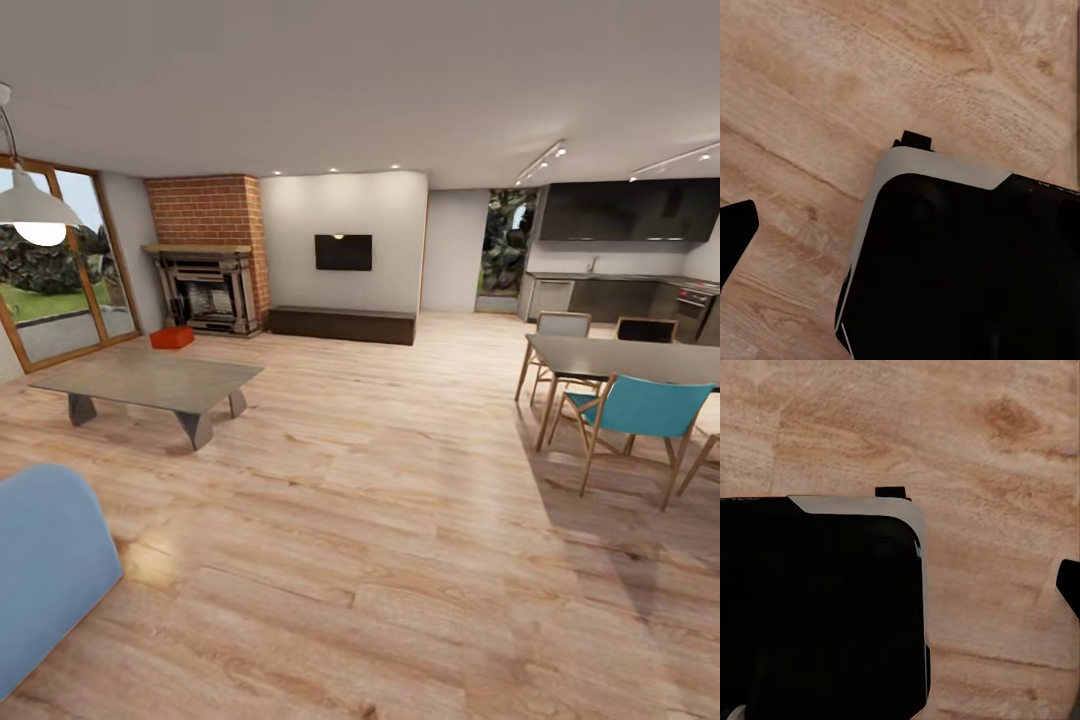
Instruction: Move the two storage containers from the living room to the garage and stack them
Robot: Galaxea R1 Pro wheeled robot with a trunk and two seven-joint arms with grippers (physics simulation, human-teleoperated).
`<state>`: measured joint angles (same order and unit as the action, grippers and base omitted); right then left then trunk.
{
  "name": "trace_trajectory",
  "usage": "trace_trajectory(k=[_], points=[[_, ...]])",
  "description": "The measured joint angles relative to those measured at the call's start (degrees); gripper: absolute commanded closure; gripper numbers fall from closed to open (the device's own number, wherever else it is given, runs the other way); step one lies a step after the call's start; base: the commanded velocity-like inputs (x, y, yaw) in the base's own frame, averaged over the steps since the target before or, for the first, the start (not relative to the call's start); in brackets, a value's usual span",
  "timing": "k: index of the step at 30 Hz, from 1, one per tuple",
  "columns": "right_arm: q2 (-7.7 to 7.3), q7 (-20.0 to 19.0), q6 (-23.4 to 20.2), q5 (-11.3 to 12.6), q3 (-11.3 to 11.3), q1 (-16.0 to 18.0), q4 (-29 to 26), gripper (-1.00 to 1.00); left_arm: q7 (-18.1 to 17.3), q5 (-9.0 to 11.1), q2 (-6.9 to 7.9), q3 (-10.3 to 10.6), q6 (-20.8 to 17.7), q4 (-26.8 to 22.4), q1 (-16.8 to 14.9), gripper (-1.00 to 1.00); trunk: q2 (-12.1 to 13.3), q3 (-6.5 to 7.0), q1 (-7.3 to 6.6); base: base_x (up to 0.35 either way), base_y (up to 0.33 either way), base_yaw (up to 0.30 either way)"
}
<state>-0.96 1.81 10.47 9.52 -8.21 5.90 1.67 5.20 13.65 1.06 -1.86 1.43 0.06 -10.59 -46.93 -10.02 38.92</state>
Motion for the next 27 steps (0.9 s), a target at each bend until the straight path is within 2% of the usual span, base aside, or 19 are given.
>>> trace_trajectory(k=[27], points=[[-0.02, 0.0, 0.0, -0.05, 0.0, 0.0, 0.0, -1.0, 0.0, 0.0, 0.0, 0.0, 0.08, 0.0, 0.0, -1.0, 0.0, 0.0, 0.0, 0.324, 0.0, 0.0]])
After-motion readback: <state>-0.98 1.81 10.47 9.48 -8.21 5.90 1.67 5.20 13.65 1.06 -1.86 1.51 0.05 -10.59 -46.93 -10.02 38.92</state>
